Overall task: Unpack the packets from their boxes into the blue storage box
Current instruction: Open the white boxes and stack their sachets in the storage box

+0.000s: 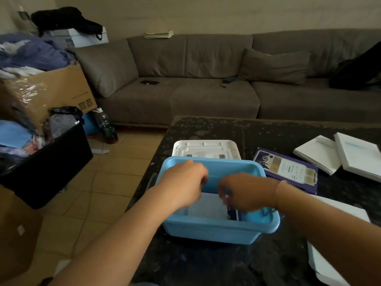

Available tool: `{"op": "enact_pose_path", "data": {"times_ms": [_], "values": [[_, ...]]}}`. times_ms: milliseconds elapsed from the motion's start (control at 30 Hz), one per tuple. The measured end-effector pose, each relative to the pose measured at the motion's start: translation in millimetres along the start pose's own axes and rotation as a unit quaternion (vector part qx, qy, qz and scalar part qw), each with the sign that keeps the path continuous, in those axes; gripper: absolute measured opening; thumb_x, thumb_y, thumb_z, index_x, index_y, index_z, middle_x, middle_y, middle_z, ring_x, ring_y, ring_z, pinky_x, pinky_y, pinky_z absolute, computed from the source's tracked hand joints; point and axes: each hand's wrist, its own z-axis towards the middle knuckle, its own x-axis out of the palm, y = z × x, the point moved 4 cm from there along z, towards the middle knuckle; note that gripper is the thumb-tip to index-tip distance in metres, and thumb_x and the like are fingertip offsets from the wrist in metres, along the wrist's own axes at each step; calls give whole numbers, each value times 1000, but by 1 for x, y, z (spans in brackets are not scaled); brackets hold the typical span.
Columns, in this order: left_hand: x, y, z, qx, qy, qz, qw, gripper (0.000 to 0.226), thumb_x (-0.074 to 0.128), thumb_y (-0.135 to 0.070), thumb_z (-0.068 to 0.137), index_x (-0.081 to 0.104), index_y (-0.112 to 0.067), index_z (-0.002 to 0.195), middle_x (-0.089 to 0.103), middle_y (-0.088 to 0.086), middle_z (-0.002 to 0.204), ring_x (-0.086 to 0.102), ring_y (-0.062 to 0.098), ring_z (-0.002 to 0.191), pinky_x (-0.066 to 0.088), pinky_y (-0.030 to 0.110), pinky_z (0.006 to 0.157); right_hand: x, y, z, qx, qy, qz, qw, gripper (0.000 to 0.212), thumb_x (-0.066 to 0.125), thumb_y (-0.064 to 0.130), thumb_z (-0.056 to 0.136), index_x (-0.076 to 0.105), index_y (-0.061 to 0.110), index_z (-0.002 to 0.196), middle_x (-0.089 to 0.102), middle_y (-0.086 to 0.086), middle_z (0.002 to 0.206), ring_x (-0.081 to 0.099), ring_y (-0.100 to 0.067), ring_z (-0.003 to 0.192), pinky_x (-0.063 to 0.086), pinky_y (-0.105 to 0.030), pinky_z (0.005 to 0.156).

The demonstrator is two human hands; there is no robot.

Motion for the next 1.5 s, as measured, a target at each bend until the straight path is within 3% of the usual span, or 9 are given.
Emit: {"op": "enact_pose_path", "data": {"times_ms": [133,233,367,600,867,1000,1100,1233,1500], "values": [[-34,-43,-40,165,-370,-216,889,15,57,-13,95,71,-9,98,69,0,90,59,4,75,51,18,68,-55,-26,-65,1,-263,129,956,12,56,19,96,59,30,100,61,10,78,61,-4,66,47,-11,56],[-18,-96,-69,317,-373,-234,840,14,60,-15,94,67,-9,103,67,3,82,56,5,72,47,15,67,-62,-54,-119,10,-380,186,906,18,60,17,94,58,34,91,63,13,72,61,3,66,46,-5,50],[45,-165,-79,433,-292,-140,841,21,66,-26,90,58,-21,109,65,-2,84,54,12,71,45,24,60,-31,-95,-168,53,-441,232,865,19,61,13,92,60,32,88,62,14,58,60,7,57,43,-6,48],[144,-199,-50,332,-141,-45,931,64,73,-58,73,49,-23,121,59,-6,116,62,11,80,56,25,53,53,-154,-224,128,-446,309,830,21,63,11,92,63,31,85,68,10,66,55,-6,44,43,-16,45],[148,-199,-32,300,-149,-149,930,16,54,-30,86,63,-23,98,64,-9,103,67,6,77,54,16,55,127,-171,-250,169,-498,363,769,28,67,1,86,66,28,80,68,1,62,56,-9,44,47,-23,47],[129,-207,-24,192,-181,-308,914,4,65,-25,92,67,-23,96,67,-15,102,64,-1,94,53,9,76,138,-156,-262,139,-606,203,757,20,73,5,83,71,25,83,65,18,69,59,-2,55,47,-18,51],[103,-219,-18,118,-181,-430,877,10,61,-28,94,65,-21,89,65,-13,89,61,1,90,48,9,71,135,-141,-261,92,-645,130,747,11,64,21,86,74,16,86,66,16,84,54,8,64,43,-9,56],[89,-227,-12,60,-112,-529,839,18,57,-31,96,66,-19,87,64,-8,76,60,5,75,47,13,66,128,-139,-250,114,-657,52,743,18,60,21,88,77,16,91,73,10,102,69,-2,82,53,-19,64],[83,-230,-4,72,-83,-570,814,21,56,-28,98,67,-13,88,60,-15,65,55,0,64,42,12,60,110,-132,-221,204,-587,-14,783,32,46,39,91,70,19,92,70,9,90,60,-14,44,37,-23,33]]}}
